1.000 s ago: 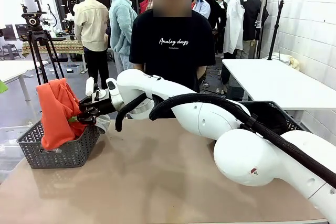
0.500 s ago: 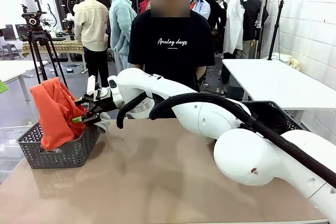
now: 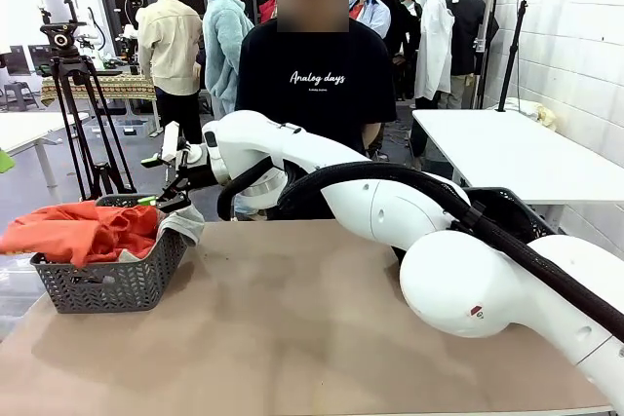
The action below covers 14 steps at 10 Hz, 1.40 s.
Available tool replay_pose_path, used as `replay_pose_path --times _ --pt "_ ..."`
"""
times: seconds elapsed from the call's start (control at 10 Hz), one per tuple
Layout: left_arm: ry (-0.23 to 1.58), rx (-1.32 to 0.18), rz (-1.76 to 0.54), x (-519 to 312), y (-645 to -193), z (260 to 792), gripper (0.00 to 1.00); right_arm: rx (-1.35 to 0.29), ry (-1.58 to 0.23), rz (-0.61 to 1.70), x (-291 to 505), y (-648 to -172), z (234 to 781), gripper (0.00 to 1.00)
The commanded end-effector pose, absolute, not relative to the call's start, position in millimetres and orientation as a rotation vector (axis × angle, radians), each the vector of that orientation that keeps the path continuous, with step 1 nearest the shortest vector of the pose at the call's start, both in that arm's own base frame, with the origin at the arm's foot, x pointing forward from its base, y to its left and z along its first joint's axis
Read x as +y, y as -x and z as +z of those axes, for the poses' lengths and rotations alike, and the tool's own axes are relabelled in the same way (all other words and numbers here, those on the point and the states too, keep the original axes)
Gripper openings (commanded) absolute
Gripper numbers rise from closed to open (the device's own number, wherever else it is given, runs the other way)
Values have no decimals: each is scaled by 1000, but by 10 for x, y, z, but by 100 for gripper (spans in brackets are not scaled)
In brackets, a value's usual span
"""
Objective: Sort the tops and bottoms.
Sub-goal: Sort the clothes according to human instructions.
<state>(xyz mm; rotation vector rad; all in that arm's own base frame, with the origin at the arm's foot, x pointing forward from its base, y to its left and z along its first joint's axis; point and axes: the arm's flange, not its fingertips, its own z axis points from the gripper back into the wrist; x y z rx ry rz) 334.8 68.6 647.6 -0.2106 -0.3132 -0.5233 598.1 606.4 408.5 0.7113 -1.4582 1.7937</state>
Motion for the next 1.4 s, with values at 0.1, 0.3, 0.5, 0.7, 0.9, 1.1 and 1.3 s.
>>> replay_pose_path --times 0.1,0.3,0.5,0.7,0.9,1.1,1.3 --pt "214 -310 -523 691 -3335 6470 100 -1438 -767 1730 7218 -7168 4342 100" --pt "214 -310 -523 691 -3335 6470 100 -1420 -769 1707 7172 -7128 4354 100" --pt "214 -310 -523 691 -3335 6470 100 -1440 -738 1757 6055 -5980 4157 100" --pt "214 -310 -523 691 -3335 6470 100 -1440 -738 1757 6055 -5980 4157 100" --pt "214 -310 -523 691 -3335 6470 100 -1440 -738 1757 6055 -5980 4157 100" --pt "214 -310 -523 691 -3335 6470 100 -1440 -738 1757 6055 -5980 4157 100" --pt "214 -310 -523 691 -3335 6470 100 -1440 -738 1757 6055 -5980 4157 100"
